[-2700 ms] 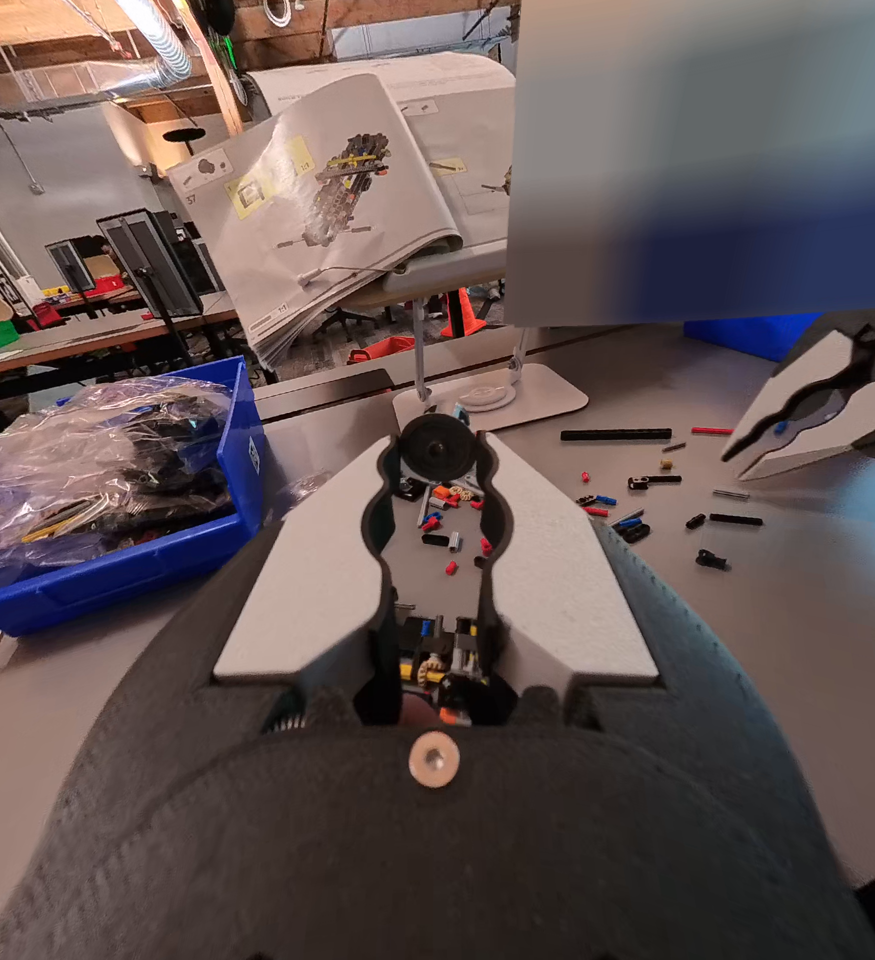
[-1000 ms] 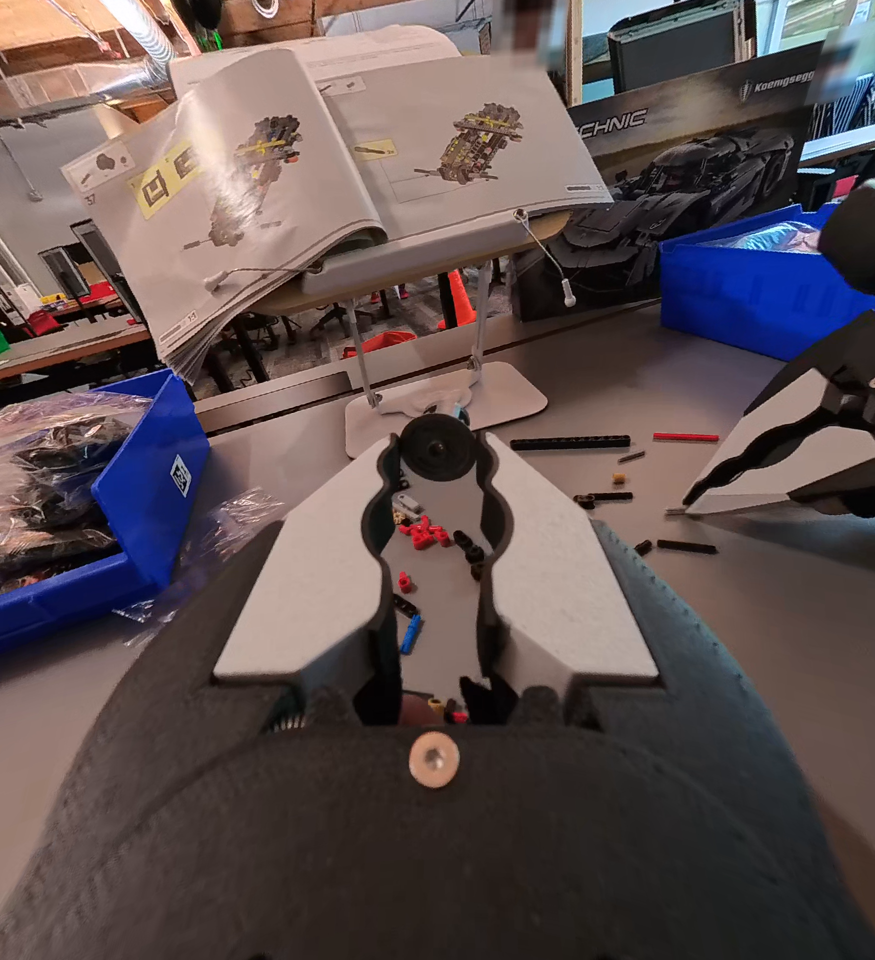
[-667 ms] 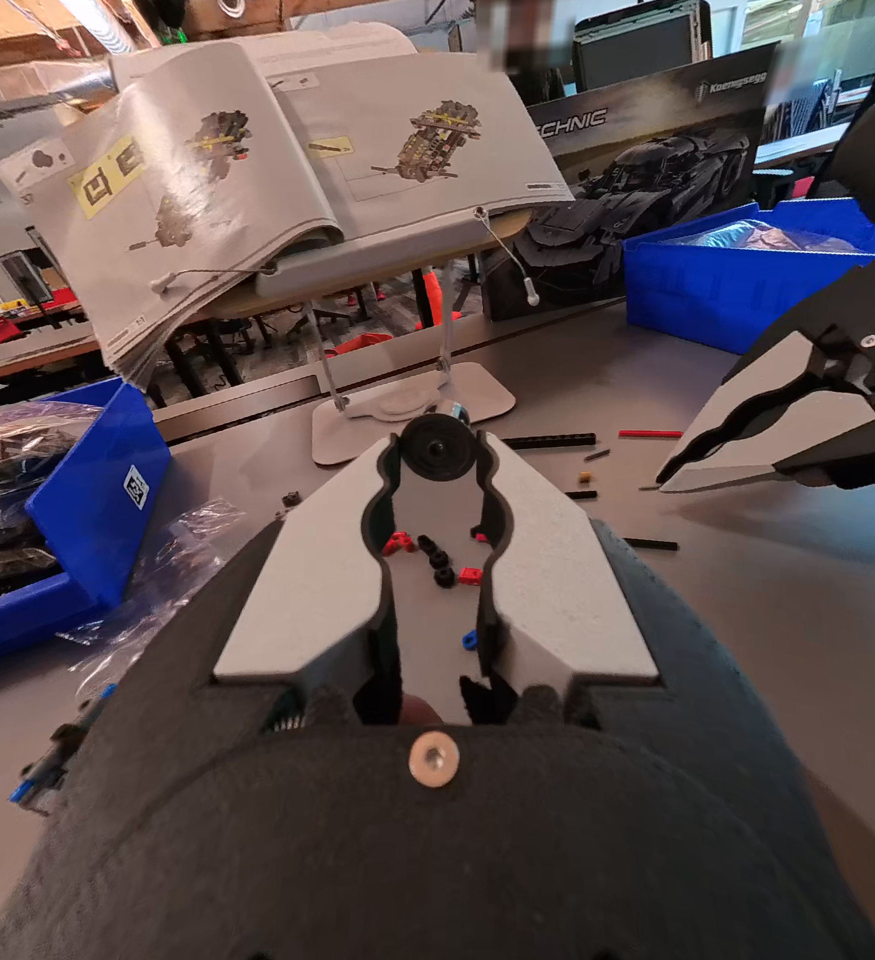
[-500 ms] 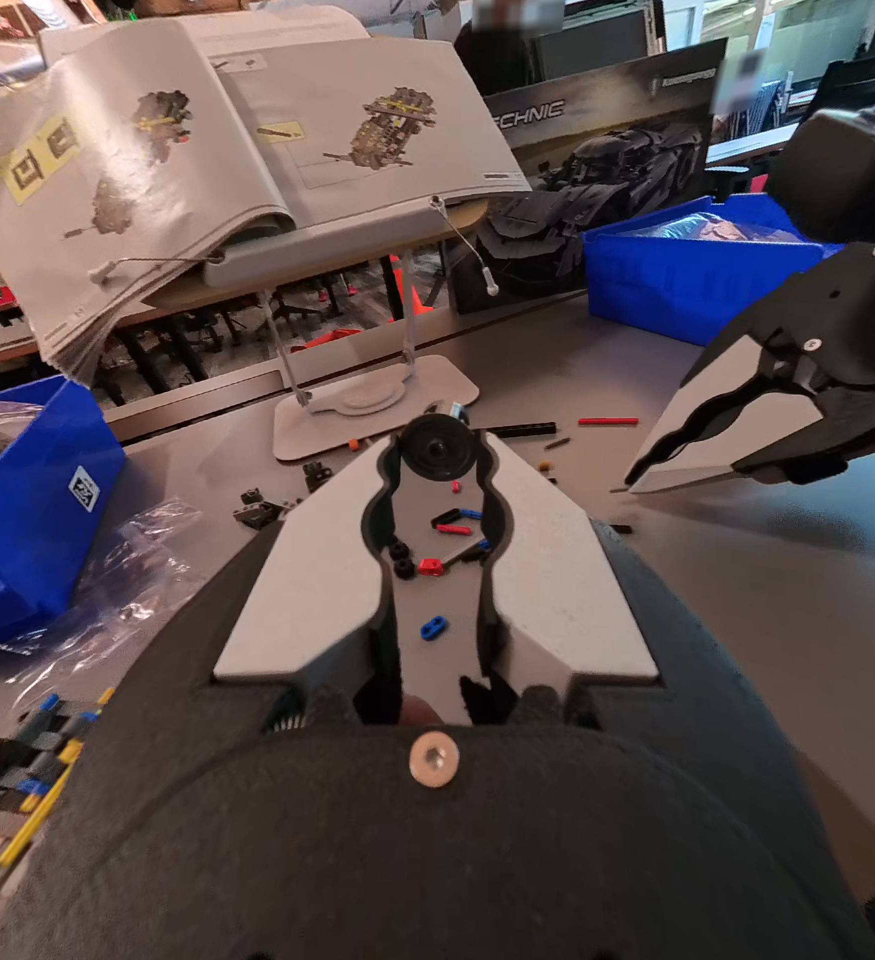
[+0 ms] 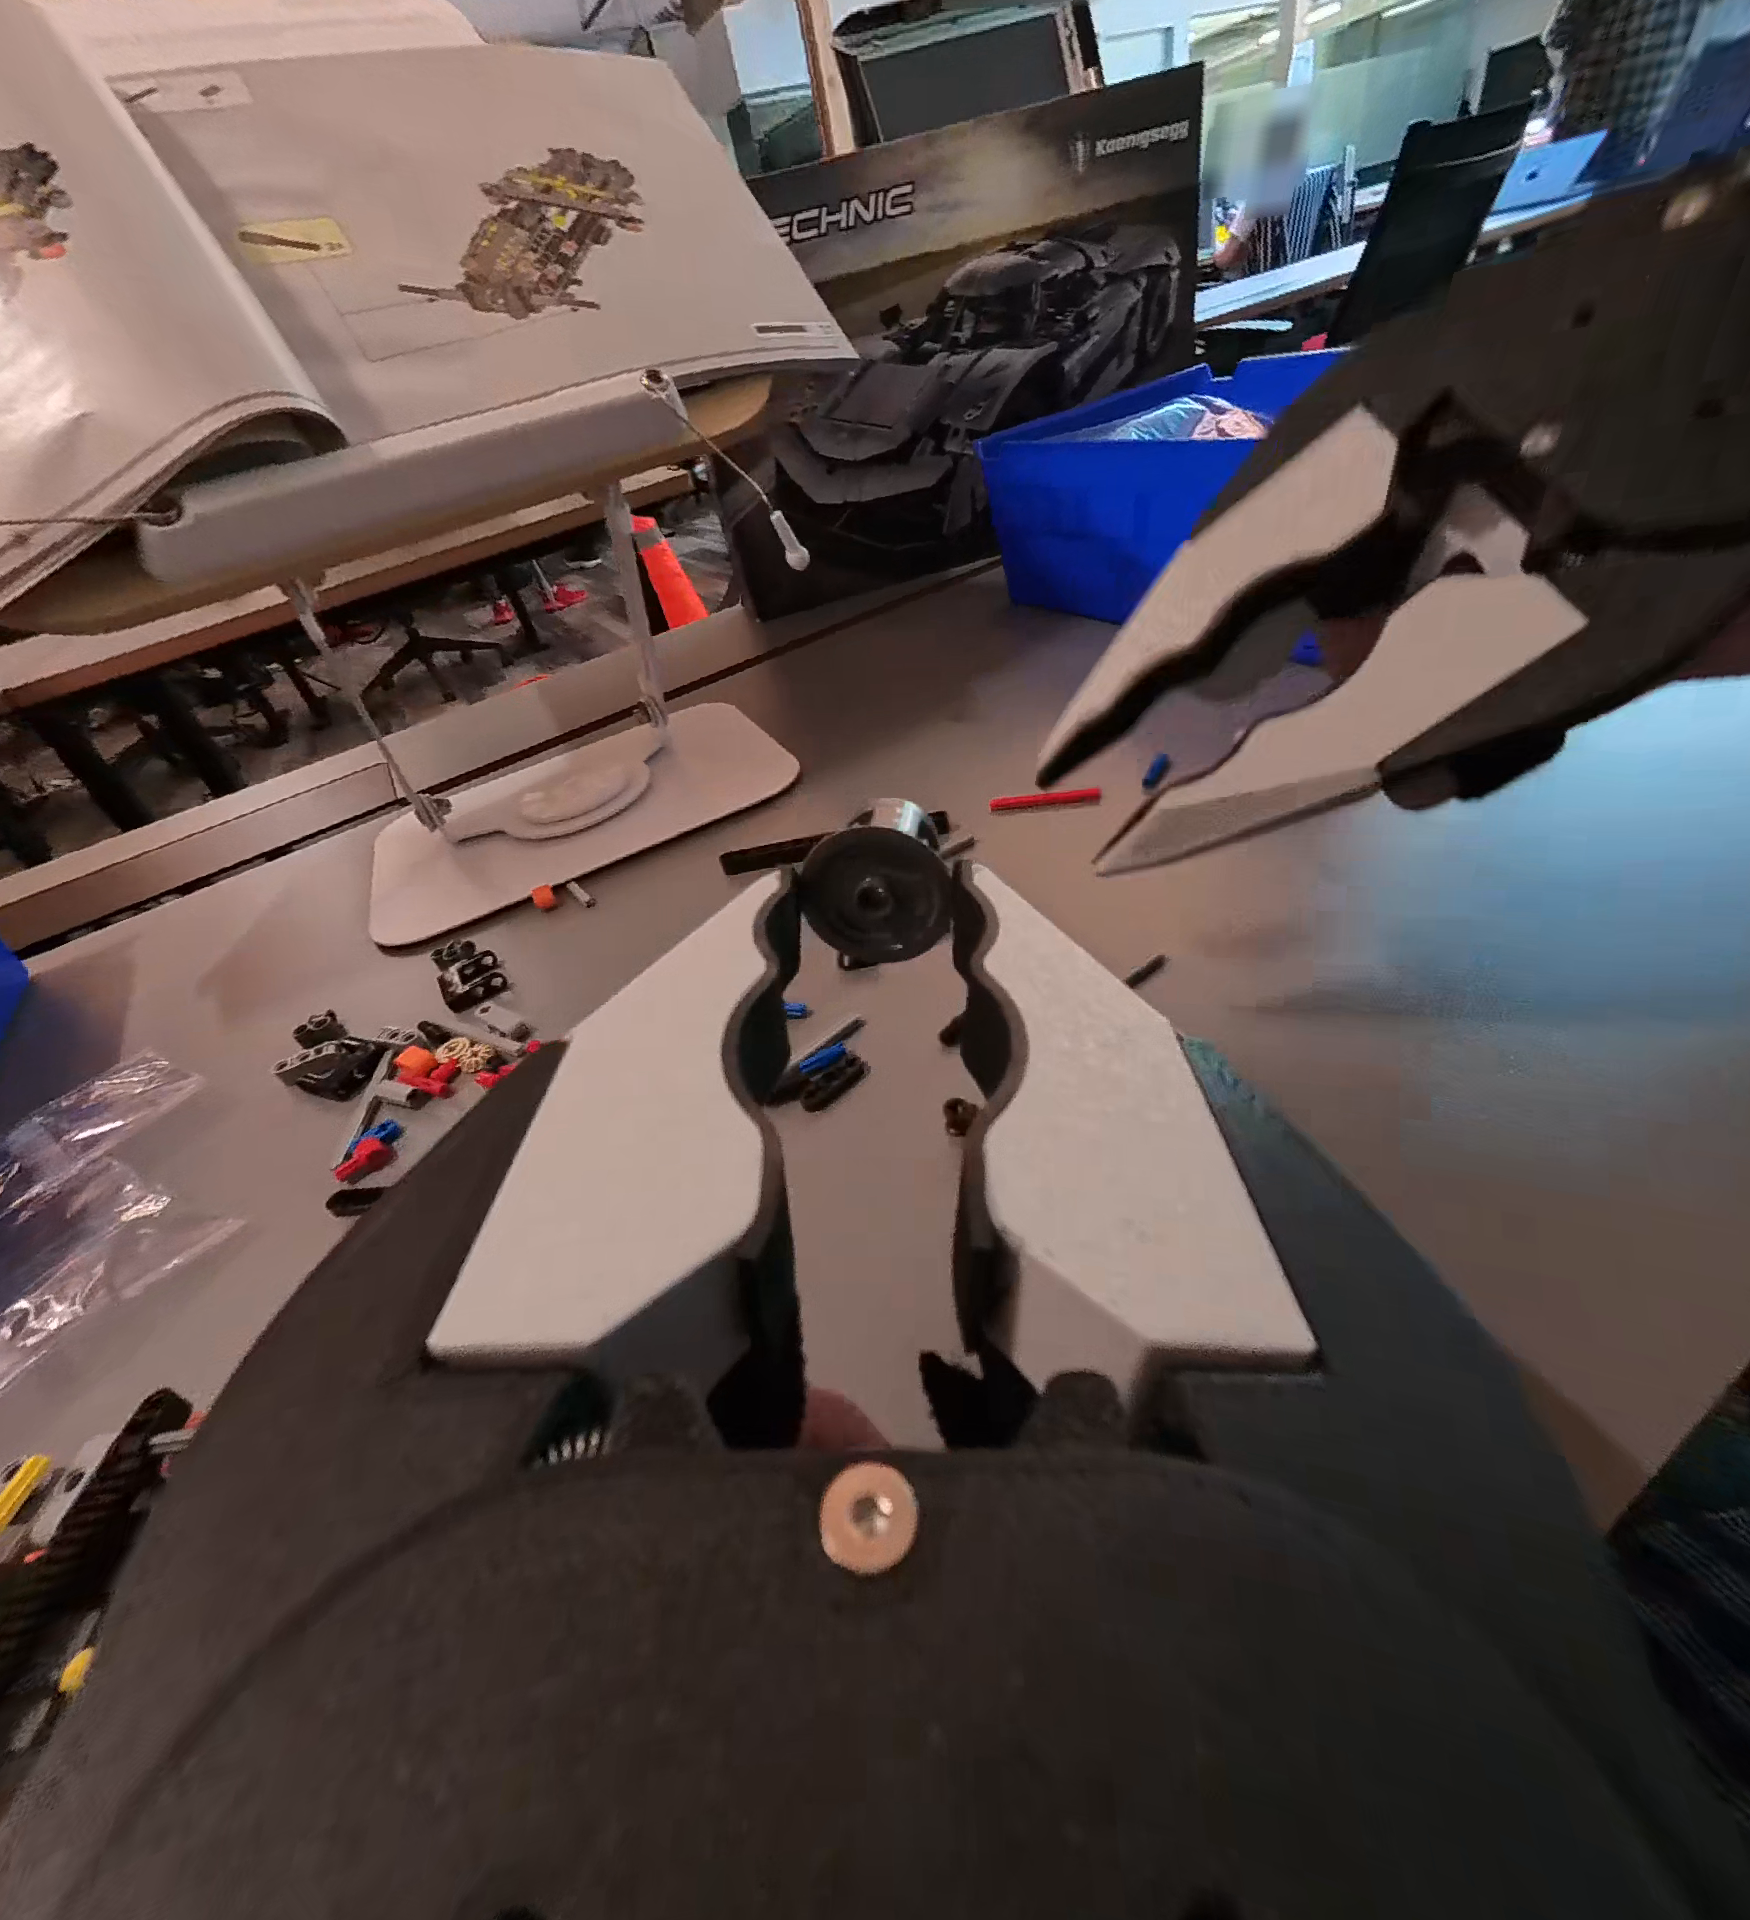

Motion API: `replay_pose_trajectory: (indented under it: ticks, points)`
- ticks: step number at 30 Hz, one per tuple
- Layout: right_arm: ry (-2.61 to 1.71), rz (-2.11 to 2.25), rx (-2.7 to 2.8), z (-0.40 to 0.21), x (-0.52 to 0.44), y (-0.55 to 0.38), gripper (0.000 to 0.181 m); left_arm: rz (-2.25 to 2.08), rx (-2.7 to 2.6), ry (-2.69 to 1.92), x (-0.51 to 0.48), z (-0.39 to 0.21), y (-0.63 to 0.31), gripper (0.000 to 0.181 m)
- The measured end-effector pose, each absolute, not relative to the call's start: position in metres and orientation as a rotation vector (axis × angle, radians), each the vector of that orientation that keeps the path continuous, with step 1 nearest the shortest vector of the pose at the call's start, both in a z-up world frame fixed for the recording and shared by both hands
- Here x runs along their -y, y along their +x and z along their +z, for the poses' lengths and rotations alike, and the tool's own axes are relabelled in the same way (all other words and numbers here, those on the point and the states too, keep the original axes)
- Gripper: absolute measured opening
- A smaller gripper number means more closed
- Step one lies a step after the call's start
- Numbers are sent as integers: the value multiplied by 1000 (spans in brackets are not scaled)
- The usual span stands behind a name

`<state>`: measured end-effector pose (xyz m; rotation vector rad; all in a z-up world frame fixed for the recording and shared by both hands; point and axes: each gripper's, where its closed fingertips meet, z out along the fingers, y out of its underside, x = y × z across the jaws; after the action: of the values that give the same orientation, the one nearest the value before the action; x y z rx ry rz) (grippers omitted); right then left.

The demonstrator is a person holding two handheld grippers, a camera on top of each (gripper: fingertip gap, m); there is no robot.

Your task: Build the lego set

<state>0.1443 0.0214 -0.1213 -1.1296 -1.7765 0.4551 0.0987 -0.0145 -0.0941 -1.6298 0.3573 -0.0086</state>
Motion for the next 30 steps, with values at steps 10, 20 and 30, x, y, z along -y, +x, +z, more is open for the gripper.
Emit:
replay_pose_trajectory:
  ticks: [10,20,30]
  points:
    - [-586,112,1881,-105,4,110,34,-23,-427,-1618,14,-93,114,26]
    - [-506,19,1854,-107,-2,111,19,-55,-454,-1626,10,-97,123,26]
    - [-514,13,1845,-108,-9,119,18,-89,-457,-1640,3,-99,129,27]
